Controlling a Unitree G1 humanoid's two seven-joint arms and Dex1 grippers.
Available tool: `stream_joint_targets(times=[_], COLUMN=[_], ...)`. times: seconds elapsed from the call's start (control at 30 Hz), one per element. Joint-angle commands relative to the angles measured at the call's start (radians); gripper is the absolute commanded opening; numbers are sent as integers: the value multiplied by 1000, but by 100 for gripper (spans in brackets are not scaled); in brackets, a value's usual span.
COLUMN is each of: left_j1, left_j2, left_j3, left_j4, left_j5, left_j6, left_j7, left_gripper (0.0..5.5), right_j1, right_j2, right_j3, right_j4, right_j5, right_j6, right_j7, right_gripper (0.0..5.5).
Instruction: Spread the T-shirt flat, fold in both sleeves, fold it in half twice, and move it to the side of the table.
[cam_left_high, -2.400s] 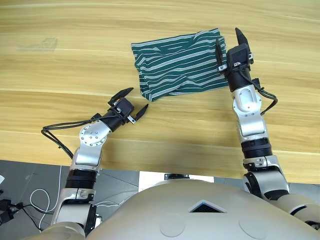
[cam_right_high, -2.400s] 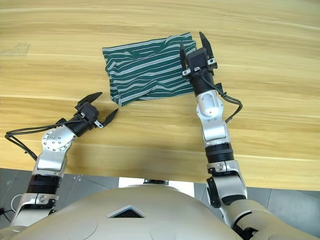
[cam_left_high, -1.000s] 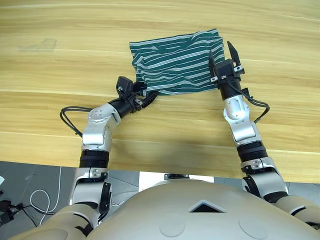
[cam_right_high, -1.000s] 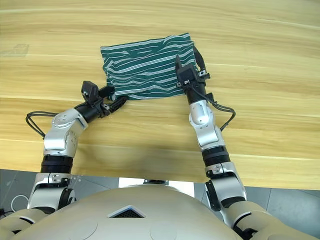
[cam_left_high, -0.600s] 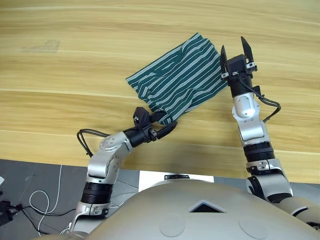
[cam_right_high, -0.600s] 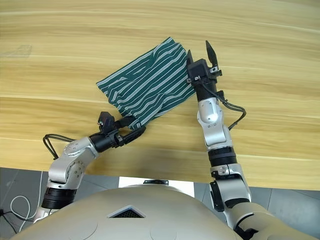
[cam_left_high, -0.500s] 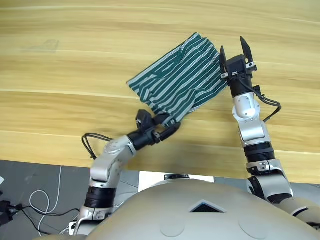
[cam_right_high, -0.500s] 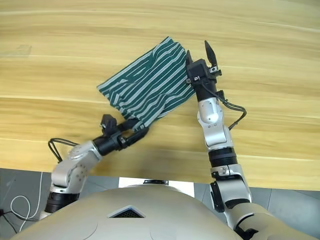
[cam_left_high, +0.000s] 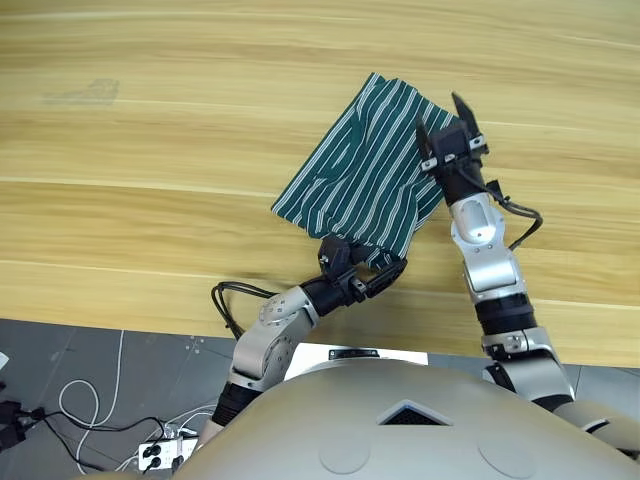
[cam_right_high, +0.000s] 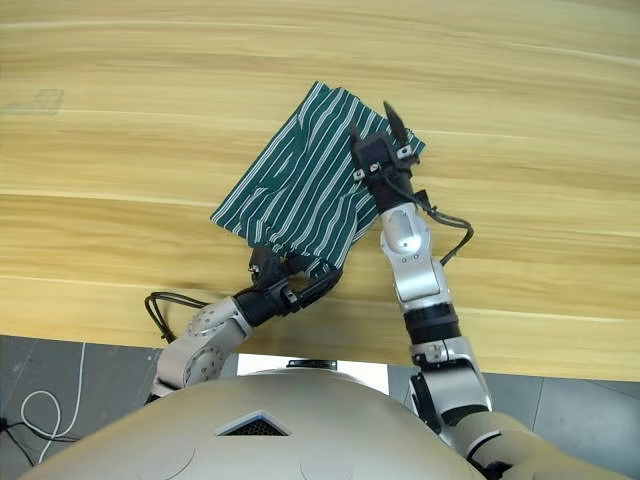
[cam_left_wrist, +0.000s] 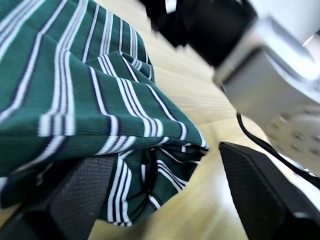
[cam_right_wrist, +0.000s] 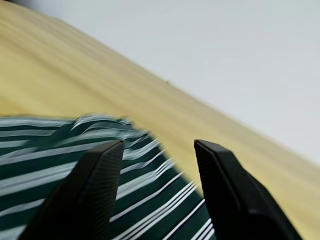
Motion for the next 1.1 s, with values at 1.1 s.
stream_joint_targets(times=[1.1], left_j1=[-305], left_j2=[46], left_j3=[102], left_j4=[221], left_j5=[118], left_j6=[-53], left_j7=[64], left_gripper=[378], right_j1=[-145], right_j2=[86], right_j3=[-75], right_j4=[358], right_j5=[120], right_j6=[339], right_j7=[-47], right_gripper=[259])
